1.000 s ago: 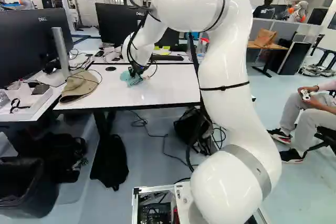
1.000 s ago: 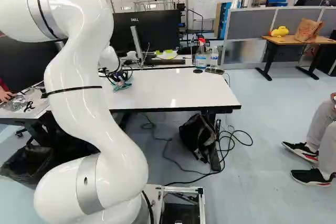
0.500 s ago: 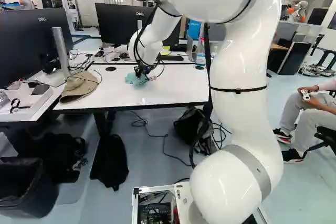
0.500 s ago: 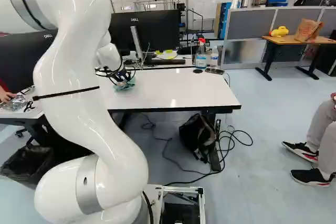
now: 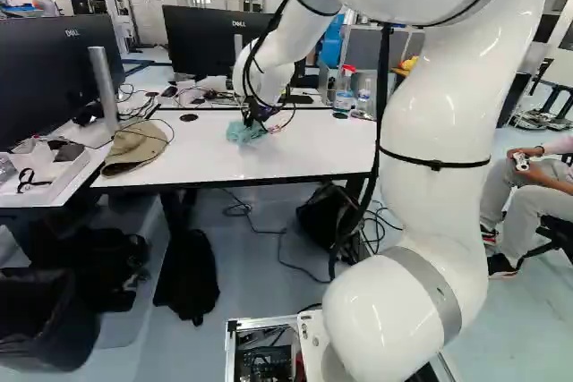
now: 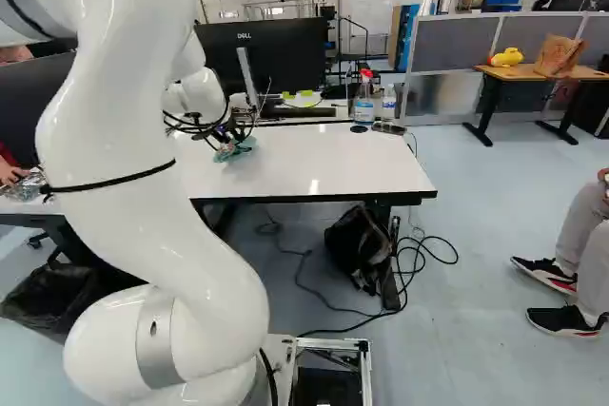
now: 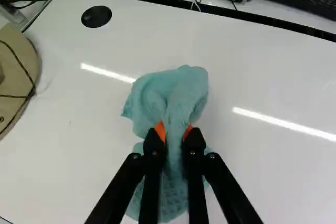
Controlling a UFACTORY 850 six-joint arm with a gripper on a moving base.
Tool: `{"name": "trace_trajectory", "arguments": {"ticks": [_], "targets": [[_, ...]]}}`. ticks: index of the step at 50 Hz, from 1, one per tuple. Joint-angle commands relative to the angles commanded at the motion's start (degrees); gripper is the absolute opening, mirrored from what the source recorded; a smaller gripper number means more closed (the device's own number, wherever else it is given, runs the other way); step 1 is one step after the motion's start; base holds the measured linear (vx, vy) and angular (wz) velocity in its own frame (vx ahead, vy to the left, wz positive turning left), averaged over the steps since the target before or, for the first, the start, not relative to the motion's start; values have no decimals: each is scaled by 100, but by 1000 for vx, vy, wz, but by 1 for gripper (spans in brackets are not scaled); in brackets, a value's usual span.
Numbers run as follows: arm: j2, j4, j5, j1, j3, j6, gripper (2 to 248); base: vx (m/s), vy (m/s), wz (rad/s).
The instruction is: Clean the table with the green towel
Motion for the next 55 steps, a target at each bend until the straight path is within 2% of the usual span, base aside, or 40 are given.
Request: {"name": "trace_trajectory", "arguments": {"ticks": [55], "targets": [[721,0,0,-926,832,0,51,0,0,0]]}}
